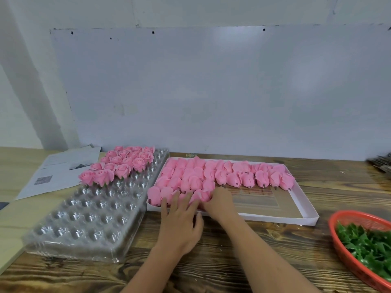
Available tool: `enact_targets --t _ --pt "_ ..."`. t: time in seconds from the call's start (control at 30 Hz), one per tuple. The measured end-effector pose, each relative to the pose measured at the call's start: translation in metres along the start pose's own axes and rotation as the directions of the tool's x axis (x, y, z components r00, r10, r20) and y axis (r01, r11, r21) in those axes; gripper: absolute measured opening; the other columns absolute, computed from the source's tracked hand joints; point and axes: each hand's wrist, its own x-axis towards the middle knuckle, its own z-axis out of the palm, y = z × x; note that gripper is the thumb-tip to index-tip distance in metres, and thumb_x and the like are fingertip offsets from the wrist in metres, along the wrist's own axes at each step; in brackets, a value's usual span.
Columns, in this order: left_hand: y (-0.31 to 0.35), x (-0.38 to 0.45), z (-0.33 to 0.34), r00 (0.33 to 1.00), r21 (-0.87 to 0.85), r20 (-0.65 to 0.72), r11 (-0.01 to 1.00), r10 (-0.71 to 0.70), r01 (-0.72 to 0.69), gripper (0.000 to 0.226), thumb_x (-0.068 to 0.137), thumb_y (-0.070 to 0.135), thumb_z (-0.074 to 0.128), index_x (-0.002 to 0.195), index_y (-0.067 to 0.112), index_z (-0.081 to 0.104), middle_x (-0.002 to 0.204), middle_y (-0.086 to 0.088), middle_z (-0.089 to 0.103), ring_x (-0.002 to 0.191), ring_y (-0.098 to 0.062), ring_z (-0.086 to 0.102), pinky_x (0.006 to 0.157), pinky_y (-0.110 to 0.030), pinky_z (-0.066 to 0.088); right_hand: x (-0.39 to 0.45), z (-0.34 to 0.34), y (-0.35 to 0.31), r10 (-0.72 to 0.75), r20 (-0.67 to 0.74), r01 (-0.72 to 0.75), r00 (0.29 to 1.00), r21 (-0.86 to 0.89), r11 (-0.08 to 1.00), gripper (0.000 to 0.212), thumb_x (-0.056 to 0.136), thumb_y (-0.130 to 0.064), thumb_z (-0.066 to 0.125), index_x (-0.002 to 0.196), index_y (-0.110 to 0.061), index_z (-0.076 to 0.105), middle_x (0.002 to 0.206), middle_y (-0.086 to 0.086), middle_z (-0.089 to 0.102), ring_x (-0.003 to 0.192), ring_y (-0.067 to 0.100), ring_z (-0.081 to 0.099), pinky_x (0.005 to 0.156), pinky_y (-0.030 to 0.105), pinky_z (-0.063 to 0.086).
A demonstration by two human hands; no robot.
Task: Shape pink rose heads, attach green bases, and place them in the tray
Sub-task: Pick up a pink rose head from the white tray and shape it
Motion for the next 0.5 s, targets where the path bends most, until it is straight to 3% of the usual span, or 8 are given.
enact_targets --t 0.1,0.2,0.27,0.33,0.43,0.5 --pt "-0.004 0.01 -0.001 0.998 0.045 0.063 0.999 -0.008 0.005 0.058 0.101 0.049 0.018 0.155 0.036 0.034 0.165 0.01 0.026 0.154 -0.02 0.009 0.122 -0.051 -0.009 0.001 0.0 0.002 0.018 0.005 -0.018 1.0 0.043 0.999 0.014 0.088 -0.017 0.069 0.094 -0.005 0.063 0.088 0.007 0.057 0.079 0.019 0.052 0.054 0.014 0.035" --pt "-0.007 0.018 -0.001 0.997 0.042 0.08 0.999 -0.004 0.0 0.053 0.106 0.046 0.021 0.154 0.033 0.037 0.164 0.009 0.029 0.154 -0.02 0.013 0.123 -0.05 -0.006 0.002 0.0 0.001 0.018 0.028 -0.018 0.999 -0.005 1.0 0.023 0.092 -0.016 0.066 0.074 -0.012 0.051 0.08 0.002 0.055 0.07 0.014 0.051 0.057 0.015 0.039" --pt "-0.009 0.021 -0.002 0.997 0.037 0.073 0.999 0.001 -0.004 0.052 0.106 0.045 0.02 0.151 0.031 0.041 0.163 0.008 0.033 0.154 -0.02 0.016 0.123 -0.05 -0.005 0.005 0.0 0.002 0.028 0.017 -0.029 0.999 0.043 0.999 0.031 0.092 -0.017 0.066 0.068 -0.017 0.047 0.07 -0.001 0.05 0.06 0.007 0.046 0.051 0.014 0.033" --pt "-0.011 0.021 -0.003 0.997 0.031 0.071 1.0 -0.003 0.001 0.051 0.106 0.045 0.02 0.15 0.032 0.044 0.163 0.008 0.033 0.154 -0.019 0.017 0.123 -0.05 -0.004 0.005 0.0 0.003 0.026 0.014 -0.027 1.0 0.066 0.997 0.028 0.092 -0.019 0.067 0.07 -0.016 0.05 0.069 -0.002 0.049 0.059 0.006 0.046 0.05 0.014 0.031" --pt "-0.012 0.019 -0.002 0.998 0.007 0.067 1.0 -0.013 0.012 0.049 0.107 0.044 0.021 0.149 0.034 0.045 0.163 0.008 0.032 0.154 -0.018 0.017 0.124 -0.049 -0.003 0.003 -0.003 0.007 0.017 0.03 -0.019 0.999 0.072 0.997 0.013 0.09 -0.019 0.068 0.088 -0.008 0.06 0.076 -0.001 0.053 0.067 0.01 0.05 0.052 0.016 0.033" --pt "-0.011 0.018 -0.001 0.999 -0.021 0.052 1.0 -0.017 0.018 0.048 0.108 0.043 0.023 0.148 0.034 0.046 0.162 0.008 0.034 0.154 -0.018 0.018 0.124 -0.049 -0.001 0.001 -0.008 0.01 -0.007 0.035 0.004 0.999 0.07 0.998 0.017 0.088 -0.021 0.069 0.082 -0.011 0.057 0.072 -0.002 0.051 0.064 0.009 0.048 0.05 0.017 0.03"
